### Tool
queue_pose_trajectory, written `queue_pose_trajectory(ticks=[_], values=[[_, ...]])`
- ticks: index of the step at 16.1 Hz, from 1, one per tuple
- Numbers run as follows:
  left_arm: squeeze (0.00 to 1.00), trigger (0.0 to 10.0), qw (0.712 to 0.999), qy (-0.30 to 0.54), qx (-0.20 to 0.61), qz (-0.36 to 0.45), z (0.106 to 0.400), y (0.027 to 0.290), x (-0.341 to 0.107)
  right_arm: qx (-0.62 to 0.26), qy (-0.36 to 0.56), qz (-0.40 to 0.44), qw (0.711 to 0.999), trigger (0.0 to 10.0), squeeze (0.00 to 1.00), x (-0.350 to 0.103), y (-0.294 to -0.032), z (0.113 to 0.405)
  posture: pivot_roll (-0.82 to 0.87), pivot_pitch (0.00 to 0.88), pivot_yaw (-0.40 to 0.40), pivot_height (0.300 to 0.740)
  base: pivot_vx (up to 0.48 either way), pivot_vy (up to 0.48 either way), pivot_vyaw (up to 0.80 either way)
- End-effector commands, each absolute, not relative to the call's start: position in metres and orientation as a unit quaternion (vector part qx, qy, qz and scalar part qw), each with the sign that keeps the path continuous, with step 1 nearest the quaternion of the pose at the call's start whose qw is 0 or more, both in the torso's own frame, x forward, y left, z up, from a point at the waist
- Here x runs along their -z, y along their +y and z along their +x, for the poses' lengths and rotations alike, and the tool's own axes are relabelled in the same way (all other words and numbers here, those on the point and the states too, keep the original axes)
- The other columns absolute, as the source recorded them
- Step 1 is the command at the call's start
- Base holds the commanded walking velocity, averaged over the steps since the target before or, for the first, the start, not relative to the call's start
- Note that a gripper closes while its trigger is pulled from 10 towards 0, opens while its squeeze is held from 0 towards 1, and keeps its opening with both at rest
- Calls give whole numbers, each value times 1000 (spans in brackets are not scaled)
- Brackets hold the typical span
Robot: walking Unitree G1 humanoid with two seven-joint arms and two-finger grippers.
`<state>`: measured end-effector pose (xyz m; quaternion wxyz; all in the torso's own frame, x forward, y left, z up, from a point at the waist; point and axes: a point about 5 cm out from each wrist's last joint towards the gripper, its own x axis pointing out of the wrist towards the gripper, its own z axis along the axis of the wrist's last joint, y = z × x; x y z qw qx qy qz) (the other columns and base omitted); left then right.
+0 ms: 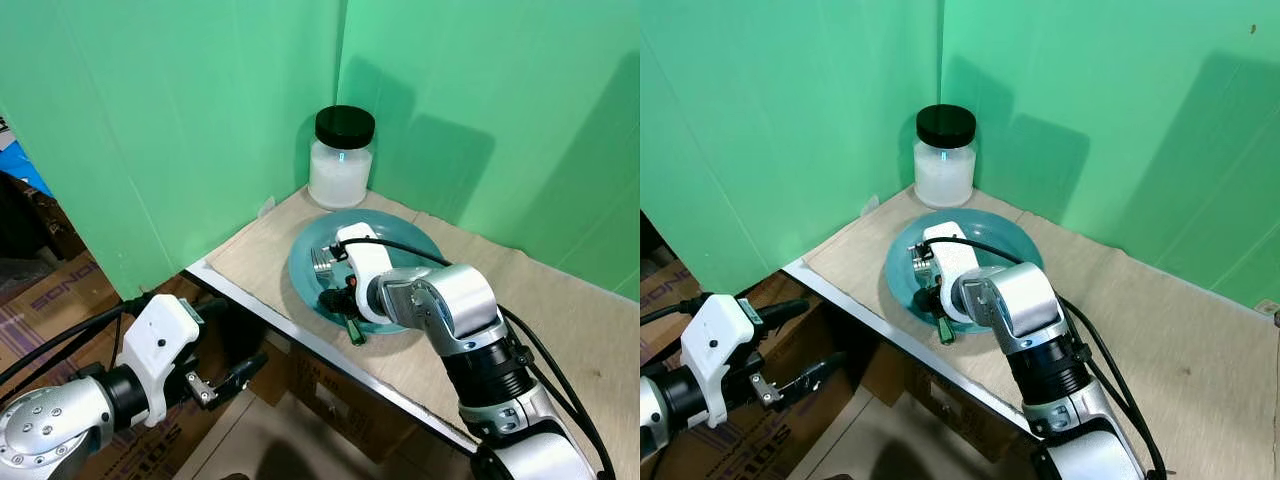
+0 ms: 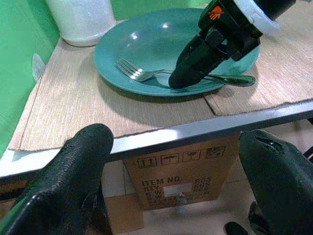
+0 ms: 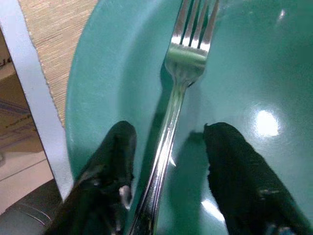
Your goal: Setting the table
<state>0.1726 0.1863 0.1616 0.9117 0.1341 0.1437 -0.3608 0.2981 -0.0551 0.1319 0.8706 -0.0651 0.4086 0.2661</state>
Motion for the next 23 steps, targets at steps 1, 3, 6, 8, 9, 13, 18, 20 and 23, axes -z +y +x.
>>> queue_pose_trajectory(ticks=[1,3,6,8,9,13,18,20,23], values=[[0,10000,909,142,367,135,171,185,-162,-264,406,-70,872,0,0,-134,-56,302,-38,32,-46,740,0,0,0],[0,10000,909,145,367,134,169,185,-161,-264,407,-71,871,0,0,-133,-56,303,-39,31,-52,740,0,0,0],[0,10000,910,145,366,132,169,184,-160,-264,408,-71,871,0,0,-132,-56,304,-39,30,-55,740,0,0,0],[0,10000,910,144,366,131,169,183,-160,-264,406,-69,872,0,0,-132,-56,305,-40,28,-55,740,0,0,0],[0,10000,910,144,366,131,169,183,-160,-264,404,-68,873,0,0,-133,-56,306,-41,28,-53,740,0,0,0],[0,10000,909,142,367,134,172,185,-160,-266,401,-67,874,0,0,-132,-55,307,-39,23,-47,740,0,0,0],[0,10000,908,141,369,138,175,186,-161,-267,397,-62,876,0,0,-132,-54,308,-41,15,-36,740,0,0,0],[0,10000,909,136,369,140,177,186,-162,-269,381,-54,883,0,0,-138,-55,310,-42,11,-34,740,0,0,0],[0,10000,921,106,355,123,188,178,-169,-244,281,-29,927,0,0,-169,-81,317,-47,1,-15,740,0,0,0]])
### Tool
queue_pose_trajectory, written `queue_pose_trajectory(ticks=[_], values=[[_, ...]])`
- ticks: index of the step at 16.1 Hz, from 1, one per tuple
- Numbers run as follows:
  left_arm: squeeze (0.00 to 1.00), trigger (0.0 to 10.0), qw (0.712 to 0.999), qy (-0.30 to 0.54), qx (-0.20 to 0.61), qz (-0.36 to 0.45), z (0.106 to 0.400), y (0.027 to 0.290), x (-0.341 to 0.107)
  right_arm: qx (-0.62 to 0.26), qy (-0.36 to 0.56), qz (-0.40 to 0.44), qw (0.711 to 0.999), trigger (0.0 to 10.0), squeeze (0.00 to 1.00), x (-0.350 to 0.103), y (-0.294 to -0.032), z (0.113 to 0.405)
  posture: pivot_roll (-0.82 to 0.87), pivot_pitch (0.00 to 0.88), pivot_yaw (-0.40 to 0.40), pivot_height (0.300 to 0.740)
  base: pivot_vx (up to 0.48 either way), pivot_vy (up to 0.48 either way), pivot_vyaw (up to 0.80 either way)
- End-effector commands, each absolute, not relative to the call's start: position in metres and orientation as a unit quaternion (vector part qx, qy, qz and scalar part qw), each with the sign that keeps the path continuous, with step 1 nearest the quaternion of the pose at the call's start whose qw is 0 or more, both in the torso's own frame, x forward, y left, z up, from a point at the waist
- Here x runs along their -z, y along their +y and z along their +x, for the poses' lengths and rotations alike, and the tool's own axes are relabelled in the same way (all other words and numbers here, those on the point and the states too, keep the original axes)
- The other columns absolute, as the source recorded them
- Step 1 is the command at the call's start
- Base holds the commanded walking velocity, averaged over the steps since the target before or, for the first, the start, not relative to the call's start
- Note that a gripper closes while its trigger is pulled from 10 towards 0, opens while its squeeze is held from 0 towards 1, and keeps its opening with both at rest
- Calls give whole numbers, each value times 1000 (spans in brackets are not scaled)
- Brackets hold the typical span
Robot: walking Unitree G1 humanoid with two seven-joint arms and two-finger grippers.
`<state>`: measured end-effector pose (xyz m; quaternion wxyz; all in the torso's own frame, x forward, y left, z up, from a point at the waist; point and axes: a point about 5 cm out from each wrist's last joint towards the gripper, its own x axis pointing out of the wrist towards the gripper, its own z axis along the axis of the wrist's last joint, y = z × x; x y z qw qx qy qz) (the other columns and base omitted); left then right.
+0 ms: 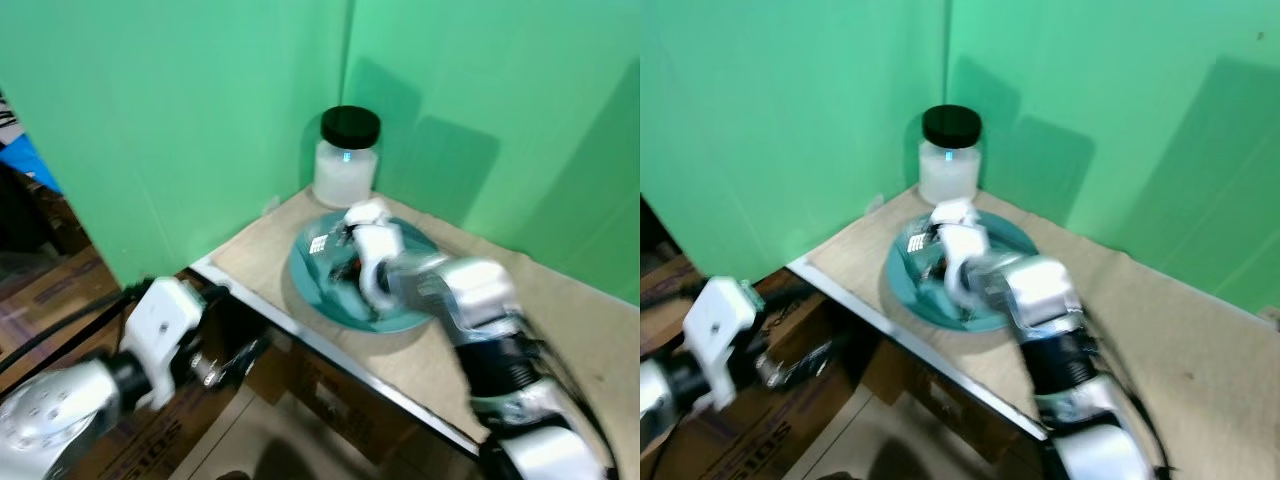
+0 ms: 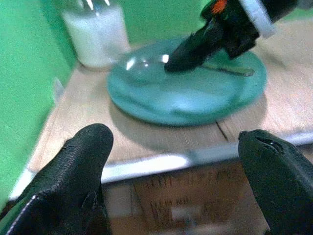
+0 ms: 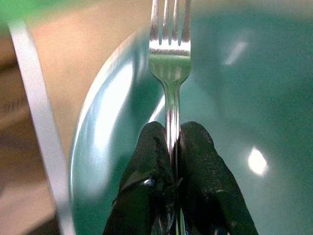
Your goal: Setting the table
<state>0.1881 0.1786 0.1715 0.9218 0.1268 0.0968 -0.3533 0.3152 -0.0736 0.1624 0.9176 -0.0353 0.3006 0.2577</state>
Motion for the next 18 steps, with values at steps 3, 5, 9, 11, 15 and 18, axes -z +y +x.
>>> queue_pose_trajectory(ticks=[3,5,9,11,15,18], values=[[0,10000,939,74,318,107,198,167,-175,-223,185,-5,957,0,0,-191,-104,305,-52,0,-13,740,0,0,0],[0,10000,955,67,264,114,208,163,-174,-218,145,10,965,10000,0,-200,-113,284,-65,8,-2,740,0,0,0],[0,10000,974,40,198,106,219,153,-177,-163,76,30,983,10000,0,-198,-130,262,-91,25,9,740,0,0,0],[0,10000,979,28,171,103,224,149,-180,-132,70,38,988,10000,0,-194,-138,255,-95,28,5,740,0,0,-800],[0,10000,986,29,141,80,227,146,-179,-117,63,18,991,10000,0,-195,-135,252,-100,33,8,740,0,0,-800],[0,10000,992,13,112,49,235,151,-185,-107,46,5,993,10000,0,-202,-137,260,-118,25,-6,740,0,0,-800]])
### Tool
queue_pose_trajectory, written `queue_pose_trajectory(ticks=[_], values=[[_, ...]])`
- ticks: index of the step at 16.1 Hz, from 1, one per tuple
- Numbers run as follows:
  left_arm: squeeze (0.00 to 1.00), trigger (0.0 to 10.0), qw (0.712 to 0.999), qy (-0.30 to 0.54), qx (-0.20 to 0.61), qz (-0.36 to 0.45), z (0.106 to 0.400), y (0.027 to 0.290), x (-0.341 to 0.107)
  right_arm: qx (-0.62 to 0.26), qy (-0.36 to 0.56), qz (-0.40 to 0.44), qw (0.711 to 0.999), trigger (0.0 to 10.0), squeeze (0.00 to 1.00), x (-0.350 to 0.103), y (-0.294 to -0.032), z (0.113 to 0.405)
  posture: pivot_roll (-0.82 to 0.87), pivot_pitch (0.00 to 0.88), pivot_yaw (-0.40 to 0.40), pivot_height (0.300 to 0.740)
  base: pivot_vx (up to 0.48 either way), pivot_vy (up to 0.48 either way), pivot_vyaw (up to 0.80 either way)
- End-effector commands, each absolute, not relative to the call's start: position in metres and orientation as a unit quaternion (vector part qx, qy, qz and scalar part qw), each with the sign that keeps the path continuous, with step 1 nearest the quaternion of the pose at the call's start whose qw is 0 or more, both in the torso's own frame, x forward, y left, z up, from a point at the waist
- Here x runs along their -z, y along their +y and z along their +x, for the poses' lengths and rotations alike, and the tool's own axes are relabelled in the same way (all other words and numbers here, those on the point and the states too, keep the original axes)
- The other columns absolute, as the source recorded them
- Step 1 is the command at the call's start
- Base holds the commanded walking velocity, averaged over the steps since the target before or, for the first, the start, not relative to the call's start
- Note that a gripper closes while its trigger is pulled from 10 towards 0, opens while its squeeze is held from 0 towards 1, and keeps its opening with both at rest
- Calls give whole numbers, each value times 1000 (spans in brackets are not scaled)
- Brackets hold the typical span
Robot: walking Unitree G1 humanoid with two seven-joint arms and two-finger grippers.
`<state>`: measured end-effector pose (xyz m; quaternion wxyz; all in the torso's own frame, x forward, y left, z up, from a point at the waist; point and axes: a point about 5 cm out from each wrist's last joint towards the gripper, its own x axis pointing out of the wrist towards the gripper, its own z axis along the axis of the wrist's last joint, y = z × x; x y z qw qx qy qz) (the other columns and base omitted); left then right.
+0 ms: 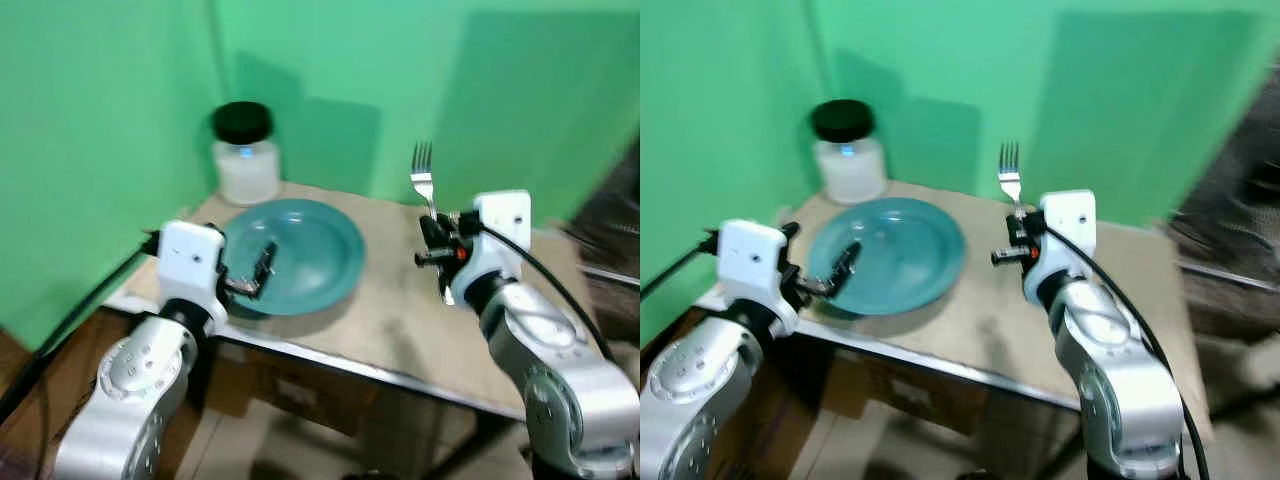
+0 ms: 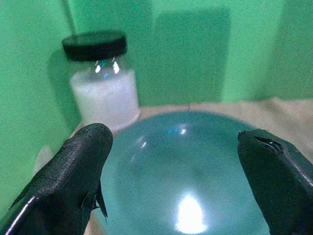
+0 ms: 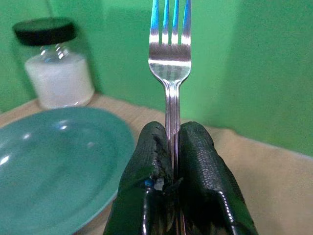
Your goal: Setting the table
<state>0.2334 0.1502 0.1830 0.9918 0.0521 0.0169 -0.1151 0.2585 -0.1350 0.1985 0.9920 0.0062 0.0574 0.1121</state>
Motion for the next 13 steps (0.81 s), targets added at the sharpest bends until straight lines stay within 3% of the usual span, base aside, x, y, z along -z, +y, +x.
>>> queue_pose_trajectory(ticks=[1,13], values=[[0,10000,993,12,109,53,236,152,-185,-104,45,6,994,10000,0,-204,-138,262,-130,30,-15,740,0,0,-800],[0,10000,994,5,100,44,239,147,-180,-132,45,4,990,10000,0,-204,-132,267,-143,0,-41,740,0,0,-782]])
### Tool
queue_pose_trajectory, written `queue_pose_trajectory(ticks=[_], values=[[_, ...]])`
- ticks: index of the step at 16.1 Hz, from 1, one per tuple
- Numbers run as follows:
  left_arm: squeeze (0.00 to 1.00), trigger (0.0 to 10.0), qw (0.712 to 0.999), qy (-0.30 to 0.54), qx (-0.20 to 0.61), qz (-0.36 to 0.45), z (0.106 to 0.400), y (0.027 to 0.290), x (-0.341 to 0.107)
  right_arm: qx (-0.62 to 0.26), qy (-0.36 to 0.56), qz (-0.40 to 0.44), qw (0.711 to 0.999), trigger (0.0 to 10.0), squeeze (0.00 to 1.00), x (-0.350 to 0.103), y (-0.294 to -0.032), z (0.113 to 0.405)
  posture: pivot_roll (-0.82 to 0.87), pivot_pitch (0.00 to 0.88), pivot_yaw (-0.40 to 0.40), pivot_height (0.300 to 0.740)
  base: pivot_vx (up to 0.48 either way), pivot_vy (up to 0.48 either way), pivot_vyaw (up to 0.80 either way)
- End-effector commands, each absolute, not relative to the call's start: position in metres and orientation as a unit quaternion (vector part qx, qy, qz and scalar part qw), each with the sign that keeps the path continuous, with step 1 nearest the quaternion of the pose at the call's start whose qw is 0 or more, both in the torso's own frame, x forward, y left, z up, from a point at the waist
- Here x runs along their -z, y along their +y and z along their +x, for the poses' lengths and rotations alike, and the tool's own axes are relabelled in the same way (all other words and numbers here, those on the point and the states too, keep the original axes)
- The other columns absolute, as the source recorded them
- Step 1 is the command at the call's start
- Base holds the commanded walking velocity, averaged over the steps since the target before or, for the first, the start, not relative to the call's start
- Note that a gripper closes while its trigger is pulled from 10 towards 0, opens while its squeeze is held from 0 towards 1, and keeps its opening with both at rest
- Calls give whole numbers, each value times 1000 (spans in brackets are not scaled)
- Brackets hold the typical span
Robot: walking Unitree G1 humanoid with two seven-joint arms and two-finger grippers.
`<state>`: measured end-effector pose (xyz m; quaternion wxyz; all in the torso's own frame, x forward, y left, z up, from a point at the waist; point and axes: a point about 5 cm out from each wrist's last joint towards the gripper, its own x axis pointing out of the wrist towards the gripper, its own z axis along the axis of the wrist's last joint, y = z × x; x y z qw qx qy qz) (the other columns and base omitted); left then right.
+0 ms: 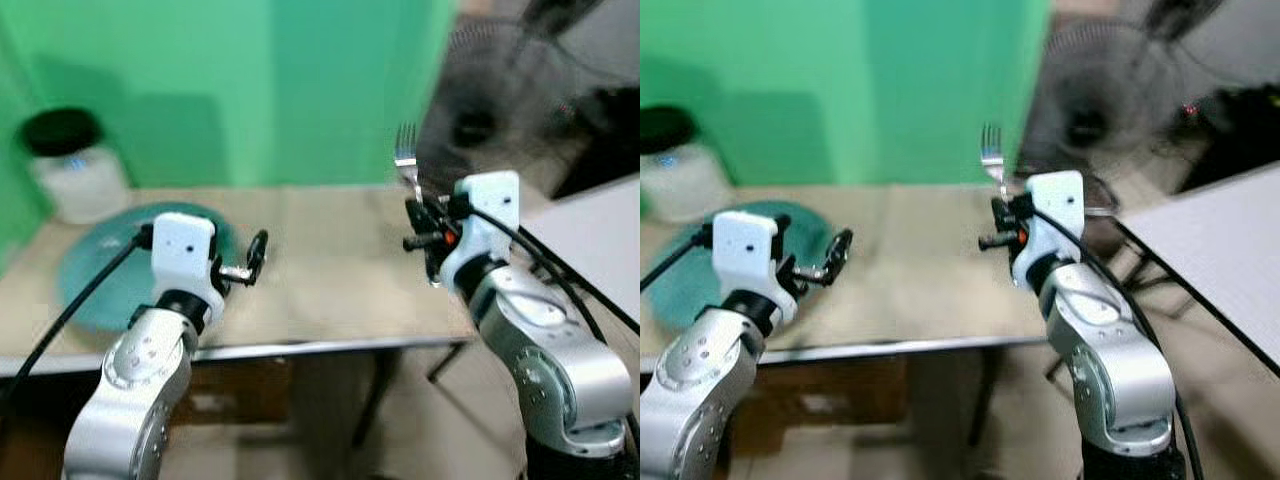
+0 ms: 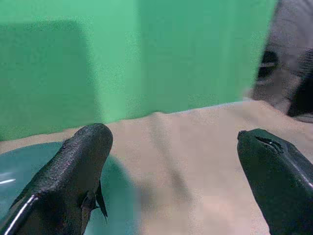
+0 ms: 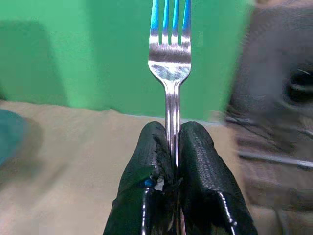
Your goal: Setting the table
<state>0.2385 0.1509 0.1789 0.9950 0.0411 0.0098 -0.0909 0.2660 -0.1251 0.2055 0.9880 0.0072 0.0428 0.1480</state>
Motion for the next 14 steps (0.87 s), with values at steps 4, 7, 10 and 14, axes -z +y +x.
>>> queue_pose_trajectory(ticks=[4,7,10,14], values=[[0,10000,994,-4,96,44,242,146,-183,-124,45,9,991,10000,0,-200,-134,268,-143,0,-38,740,0,-90,-800],[0,10000,995,-4,94,43,243,146,-183,-116,52,7,992,10000,0,-195,-136,266,-145,0,-36,740,0,-425,-800],[0,10000,994,-4,98,46,243,145,-182,-110,50,6,993,10000,0,-194,-138,265,-145,0,-32,740,0,-435,-800],[0,10000,994,-3,99,48,242,145,-182,-106,52,9,993,10000,0,-192,-138,264,-146,0,-28,740,0,-435,-800]])
